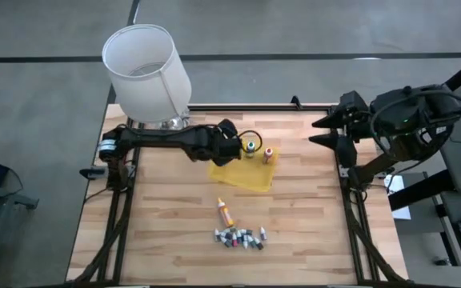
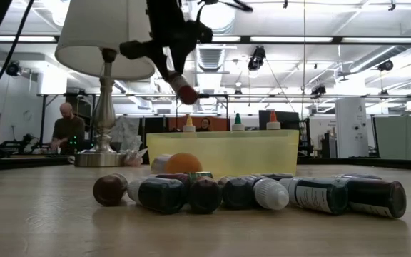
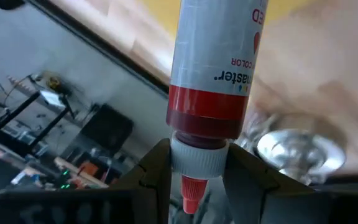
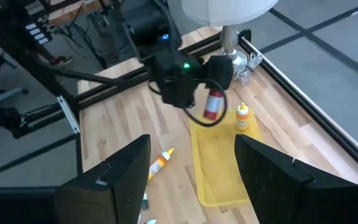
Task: Pick & Place food coloring
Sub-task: Put the large red food coloring bottle into the yellow bin, then put the large yellow food coloring bottle into the yellow bin
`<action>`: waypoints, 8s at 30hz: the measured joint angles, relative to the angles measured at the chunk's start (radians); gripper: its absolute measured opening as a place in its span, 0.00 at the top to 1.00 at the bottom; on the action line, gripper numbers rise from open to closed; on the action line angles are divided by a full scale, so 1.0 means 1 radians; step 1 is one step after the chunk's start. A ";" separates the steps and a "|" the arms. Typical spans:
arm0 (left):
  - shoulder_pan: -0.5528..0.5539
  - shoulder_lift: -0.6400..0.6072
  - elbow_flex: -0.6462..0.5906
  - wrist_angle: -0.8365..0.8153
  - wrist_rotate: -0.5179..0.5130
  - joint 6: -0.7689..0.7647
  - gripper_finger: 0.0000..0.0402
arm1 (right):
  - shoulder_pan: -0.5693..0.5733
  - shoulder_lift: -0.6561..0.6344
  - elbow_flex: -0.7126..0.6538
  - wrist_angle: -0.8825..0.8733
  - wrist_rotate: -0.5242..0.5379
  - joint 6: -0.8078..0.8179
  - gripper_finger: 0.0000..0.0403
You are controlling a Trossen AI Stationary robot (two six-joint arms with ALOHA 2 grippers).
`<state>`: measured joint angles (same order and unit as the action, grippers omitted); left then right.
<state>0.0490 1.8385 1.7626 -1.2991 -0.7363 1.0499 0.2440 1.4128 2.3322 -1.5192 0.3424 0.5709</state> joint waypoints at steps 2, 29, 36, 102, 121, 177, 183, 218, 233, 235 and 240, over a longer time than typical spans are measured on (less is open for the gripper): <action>0.021 0.009 0.000 0.008 0.001 0.025 0.77 | 0.000 0.000 0.000 -0.001 0.000 0.003 0.44; 0.021 0.165 -0.001 0.127 -0.186 0.127 0.77 | 0.000 0.010 0.000 -0.037 -0.001 0.006 0.44; 0.015 0.214 -0.001 0.170 -0.213 0.157 0.77 | 0.000 0.010 0.000 -0.053 -0.002 0.006 0.44; 0.036 0.262 -0.100 0.611 -0.259 0.601 0.77 | 0.000 0.002 0.000 -0.052 -0.065 0.013 0.44; 0.064 0.261 -0.172 0.702 -0.253 0.671 0.77 | 0.000 -0.002 0.000 -0.052 -0.052 0.009 0.44; 0.061 0.259 -0.165 0.832 -0.160 0.650 0.68 | 0.000 0.010 0.000 -0.052 -0.026 -0.033 0.44; 0.061 0.259 -0.164 0.817 -0.155 0.638 0.68 | 0.000 0.010 0.000 -0.052 -0.026 -0.033 0.44; 0.019 0.240 -0.163 0.810 -0.241 0.590 0.49 | 0.000 0.010 0.000 -0.052 -0.026 -0.040 0.44; -0.111 0.085 -0.163 0.760 -0.275 0.501 0.49 | 0.000 0.010 0.000 -0.049 -0.027 -0.042 0.44; -0.127 0.050 -0.162 0.764 -0.273 0.492 0.49 | 0.000 0.010 0.000 -0.049 -0.027 -0.044 0.44; -0.150 -0.034 -0.142 0.786 -0.303 0.369 0.49 | 0.000 0.010 0.000 -0.048 -0.030 -0.034 0.44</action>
<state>-0.1012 1.8049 1.6207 -0.5129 -1.0392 1.4188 0.2440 1.4231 2.3318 -1.5677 0.3126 0.5365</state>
